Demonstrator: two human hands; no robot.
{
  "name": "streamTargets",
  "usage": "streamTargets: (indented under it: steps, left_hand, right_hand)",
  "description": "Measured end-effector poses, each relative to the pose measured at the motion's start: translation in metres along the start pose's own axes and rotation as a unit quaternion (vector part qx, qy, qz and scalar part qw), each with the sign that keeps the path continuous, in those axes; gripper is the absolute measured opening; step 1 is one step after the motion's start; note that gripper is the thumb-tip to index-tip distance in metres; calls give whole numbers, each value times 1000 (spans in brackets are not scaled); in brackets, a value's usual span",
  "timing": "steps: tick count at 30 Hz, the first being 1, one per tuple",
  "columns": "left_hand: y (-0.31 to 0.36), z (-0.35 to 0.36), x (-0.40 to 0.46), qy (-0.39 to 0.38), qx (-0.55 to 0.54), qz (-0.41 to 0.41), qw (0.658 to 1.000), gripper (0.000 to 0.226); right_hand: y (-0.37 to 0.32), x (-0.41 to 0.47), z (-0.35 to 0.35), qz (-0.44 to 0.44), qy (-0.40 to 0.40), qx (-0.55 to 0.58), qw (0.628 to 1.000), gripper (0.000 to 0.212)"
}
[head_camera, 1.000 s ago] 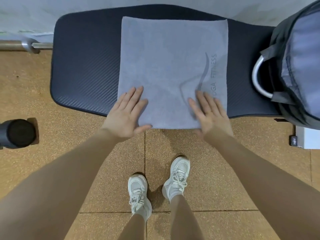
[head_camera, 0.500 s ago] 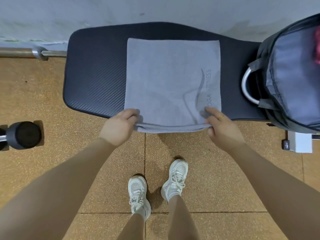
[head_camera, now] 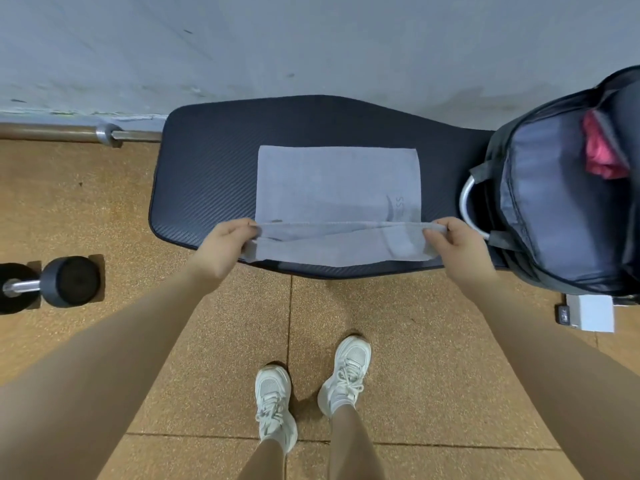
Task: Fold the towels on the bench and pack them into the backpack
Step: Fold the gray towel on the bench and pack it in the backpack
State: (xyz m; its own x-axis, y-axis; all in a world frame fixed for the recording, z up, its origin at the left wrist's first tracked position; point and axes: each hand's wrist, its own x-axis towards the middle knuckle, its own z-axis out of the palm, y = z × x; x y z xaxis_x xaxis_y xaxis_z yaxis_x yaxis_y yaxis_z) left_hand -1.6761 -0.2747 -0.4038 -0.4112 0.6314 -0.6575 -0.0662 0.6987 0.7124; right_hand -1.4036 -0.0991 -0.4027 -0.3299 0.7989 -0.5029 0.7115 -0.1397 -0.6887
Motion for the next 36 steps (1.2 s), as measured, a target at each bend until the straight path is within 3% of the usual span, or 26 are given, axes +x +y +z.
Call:
streamTargets:
  steps: [2, 6, 11, 15, 20, 24, 32, 34, 36]
  left_hand:
    - [9, -1, 16, 6, -70, -30, 997, 19]
    - [16, 0, 47, -17, -158, -62, 985, 37]
    - [22, -6, 68, -50, -119, 0, 992, 11]
    - [38, -24, 97, 6, -92, 5, 996, 22]
    - [42, -28, 126, 19, -66, -22, 997, 24]
    - [37, -24, 145, 86, 62, 11, 994, 32]
    - [43, -16, 159, 189, 241, 77, 949, 22]
    - [40, -13, 158, 231, 348, 149, 896, 30]
    - [34, -1, 152, 224, 412, 271, 841, 42]
  right_hand:
    - [-9, 15, -2, -6, 11, 8, 1000, 15]
    - [-22, 49, 2, -12, 28, 2, 1000, 24]
    - [-33, 86, 12, 15, 37, 33, 999, 32]
    - [-42, 115, 14, 32, 58, 7, 998, 28]
    - [-50, 141, 30, 57, 75, -69, 993, 26]
    - [-51, 155, 37, 55, 114, -101, 987, 30]
    - [-61, 167, 50, 123, 167, -196, 958, 29]
    - [-60, 159, 63, 65, 218, -281, 932, 30]
    - [-59, 146, 87, -84, 229, -338, 909, 41]
